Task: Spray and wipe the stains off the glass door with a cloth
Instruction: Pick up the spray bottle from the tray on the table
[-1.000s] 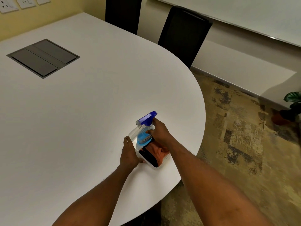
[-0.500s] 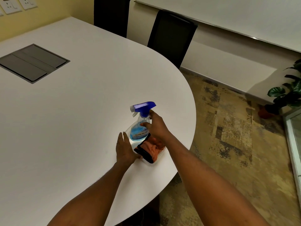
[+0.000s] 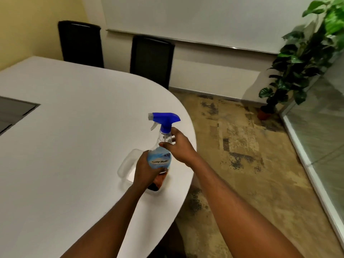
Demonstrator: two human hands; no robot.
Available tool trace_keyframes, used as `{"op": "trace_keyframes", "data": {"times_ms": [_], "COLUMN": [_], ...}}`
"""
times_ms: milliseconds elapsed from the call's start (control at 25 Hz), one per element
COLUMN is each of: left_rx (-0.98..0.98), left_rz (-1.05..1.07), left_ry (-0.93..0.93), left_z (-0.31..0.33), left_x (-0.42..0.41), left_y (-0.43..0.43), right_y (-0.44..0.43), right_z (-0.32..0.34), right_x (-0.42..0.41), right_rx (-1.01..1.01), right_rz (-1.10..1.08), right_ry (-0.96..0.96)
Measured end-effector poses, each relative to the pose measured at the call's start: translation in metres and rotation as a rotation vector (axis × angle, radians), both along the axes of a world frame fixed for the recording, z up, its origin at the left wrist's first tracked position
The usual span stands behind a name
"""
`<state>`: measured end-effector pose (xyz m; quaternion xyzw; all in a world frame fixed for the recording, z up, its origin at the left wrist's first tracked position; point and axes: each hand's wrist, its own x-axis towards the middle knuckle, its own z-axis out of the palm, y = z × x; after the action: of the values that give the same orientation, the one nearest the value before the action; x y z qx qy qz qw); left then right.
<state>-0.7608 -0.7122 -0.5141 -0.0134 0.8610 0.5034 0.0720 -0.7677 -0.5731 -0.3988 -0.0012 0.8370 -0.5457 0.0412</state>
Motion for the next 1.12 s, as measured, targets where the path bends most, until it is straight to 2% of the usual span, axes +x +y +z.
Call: {"op": "trace_keyframes", "data": {"times_ms": [80,280,560,880,1120], "left_rx": [0.046,0.214,0.224,0.251,0.275], "left_rz": [-0.046,-0.365,-0.696,-1.121,-1.422], "left_ry": [0.038,0.013,-0.040,-0.202,-0.259], "left_z": [0.002,0.025,0.055,0.068,0.074], "left_x": [0.003,0.028,0.094,0.239,0.361], "left_y": [0.022,0.093,0.205,0.376,0.494], "right_y": [0.027,0.104,0.216,0.348,0.427], "right_z": [0.007,0.019,0.034,0.044,0.045], "right_x": [0.020,0.082,0.194,0.384,0.528], "right_rx": [-0.029,-0.028,-0.097,-0.325,-0.341], "right_rz": [-0.077,-0.301,-0.451,-0.553,-0.797], "right_ry": [0.017,0.076,0.199,0.312,0.366]}}
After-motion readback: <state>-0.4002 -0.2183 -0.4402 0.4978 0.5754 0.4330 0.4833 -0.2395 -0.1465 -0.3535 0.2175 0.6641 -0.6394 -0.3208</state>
